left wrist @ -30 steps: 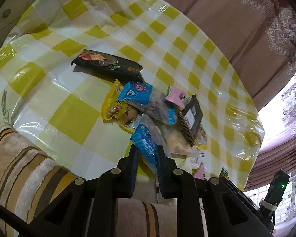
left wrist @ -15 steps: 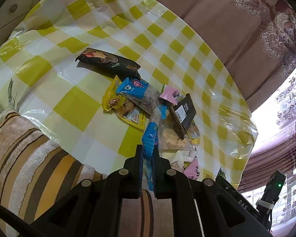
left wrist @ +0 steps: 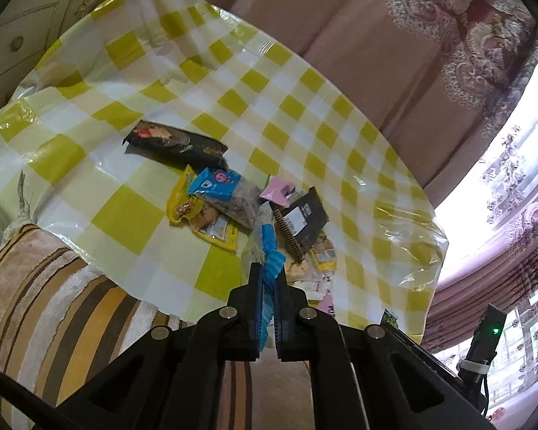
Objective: Organize snacks
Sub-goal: 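Carry both bags to the white box and open both tools to drop them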
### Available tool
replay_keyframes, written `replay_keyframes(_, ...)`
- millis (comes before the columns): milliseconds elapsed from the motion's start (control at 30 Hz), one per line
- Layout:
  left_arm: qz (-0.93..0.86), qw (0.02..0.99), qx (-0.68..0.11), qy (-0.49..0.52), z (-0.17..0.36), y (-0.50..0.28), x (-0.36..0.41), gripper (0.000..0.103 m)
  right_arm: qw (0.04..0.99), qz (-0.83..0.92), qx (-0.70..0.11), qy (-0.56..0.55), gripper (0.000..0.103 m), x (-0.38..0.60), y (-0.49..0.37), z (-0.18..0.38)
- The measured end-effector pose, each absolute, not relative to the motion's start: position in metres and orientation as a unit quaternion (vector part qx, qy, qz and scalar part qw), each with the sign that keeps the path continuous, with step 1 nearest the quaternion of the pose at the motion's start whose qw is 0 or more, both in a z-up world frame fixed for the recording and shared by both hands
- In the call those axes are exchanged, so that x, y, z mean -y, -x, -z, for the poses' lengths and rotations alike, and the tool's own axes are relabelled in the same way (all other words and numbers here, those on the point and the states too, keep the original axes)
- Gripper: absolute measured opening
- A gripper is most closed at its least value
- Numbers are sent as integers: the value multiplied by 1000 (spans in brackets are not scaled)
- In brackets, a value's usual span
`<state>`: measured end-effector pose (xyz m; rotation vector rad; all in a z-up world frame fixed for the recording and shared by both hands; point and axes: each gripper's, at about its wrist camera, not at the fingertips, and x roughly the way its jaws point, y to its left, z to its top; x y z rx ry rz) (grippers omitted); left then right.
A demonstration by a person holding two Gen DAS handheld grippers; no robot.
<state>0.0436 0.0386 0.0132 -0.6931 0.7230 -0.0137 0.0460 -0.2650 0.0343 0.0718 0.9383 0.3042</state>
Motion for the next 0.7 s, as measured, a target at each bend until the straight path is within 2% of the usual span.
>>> replay_keyframes(333,42,897,-321,301,-43,-28,-8,5,889,-140,-434,-50,40,291,-29,-55)
replay_keyframes(700,173,889,-326,271,-75,-22,83,5,897,-93,-426,-72,40,361,1,-68)
